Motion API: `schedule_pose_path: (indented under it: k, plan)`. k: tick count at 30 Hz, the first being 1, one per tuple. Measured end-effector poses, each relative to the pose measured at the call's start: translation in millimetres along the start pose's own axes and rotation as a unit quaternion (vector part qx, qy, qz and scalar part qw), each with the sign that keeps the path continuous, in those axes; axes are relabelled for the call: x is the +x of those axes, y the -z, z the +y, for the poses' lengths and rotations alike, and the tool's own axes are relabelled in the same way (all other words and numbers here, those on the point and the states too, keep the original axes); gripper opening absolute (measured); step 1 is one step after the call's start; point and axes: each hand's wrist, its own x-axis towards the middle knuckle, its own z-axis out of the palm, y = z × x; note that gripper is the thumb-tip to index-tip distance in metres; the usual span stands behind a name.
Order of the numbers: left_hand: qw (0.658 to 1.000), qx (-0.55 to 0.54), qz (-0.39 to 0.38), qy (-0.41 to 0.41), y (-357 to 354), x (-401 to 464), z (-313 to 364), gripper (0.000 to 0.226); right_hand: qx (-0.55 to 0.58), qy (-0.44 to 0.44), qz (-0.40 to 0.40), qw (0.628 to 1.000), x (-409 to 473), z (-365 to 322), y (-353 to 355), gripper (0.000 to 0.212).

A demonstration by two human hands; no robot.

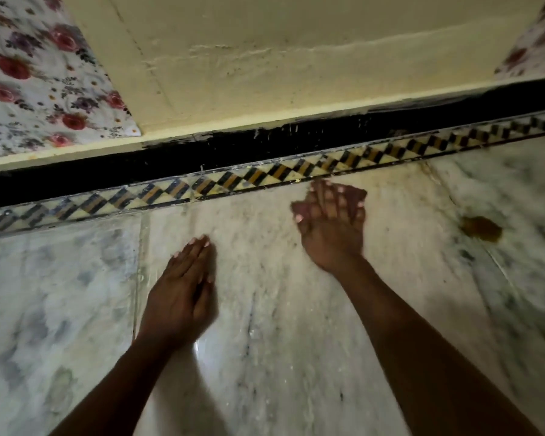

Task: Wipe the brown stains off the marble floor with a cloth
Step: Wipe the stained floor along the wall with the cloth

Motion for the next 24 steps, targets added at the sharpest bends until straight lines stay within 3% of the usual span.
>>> schedule_pose_path:
  k: [2, 4, 7, 10, 12, 13, 15, 17, 19, 21, 24]
  plan:
    - [1.0, 0.001, -0.016, -0.001, 1, 3, 5, 0.065, -0.026, 0.108, 0.0, 0.994, -42, 19, -3, 0.071]
    - [0.999, -0.02, -0.032, 0.001, -5, 14, 16, 0.068, -0.032, 0.107, -0.001, 0.994, -88, 58, 2, 0.069]
    - [0.997, -0.049, -0.054, -0.017, -32, 50, 62, 0.071, -0.009, -0.069, 0.044, 0.997, -78, 113, 18, 0.072]
    - [0.994, -0.087, -0.062, -0.016, -68, 84, 134, 0.069, 0.019, -0.227, 0.06, 0.972, 9, 117, 31, 0.07]
    - [0.995, -0.083, -0.046, 0.008, -88, 93, 175, 0.067, -0.002, -0.139, 0.018, 0.99, 55, 109, 38, 0.065]
    - [0.998, -0.049, -0.032, 0.02, -94, 91, 186, 0.066, -0.021, -0.037, -0.012, 0.999, 62, 109, 38, 0.064]
    - [0.999, 0.01, -0.018, 0.031, -102, 89, 197, 0.066, -0.066, 0.162, -0.056, 0.983, 47, 128, 42, 0.064]
    - [0.999, 0.013, -0.026, 0.036, -102, 90, 196, 0.065, -0.087, 0.217, -0.068, 0.97, 26, 164, 47, 0.063]
    - [0.999, 0.015, -0.029, 0.037, -100, 93, 195, 0.065, -0.07, 0.097, -0.07, 0.99, 23, 208, 60, 0.065]
    - [0.999, 0.023, -0.033, 0.034, -100, 95, 195, 0.065, -0.041, -0.06, -0.021, 0.997, 15, 243, 70, 0.07]
    - [0.998, 0.027, -0.043, 0.033, -98, 95, 195, 0.063, 0.012, -0.291, 0.038, 0.956, -8, 245, 64, 0.082]
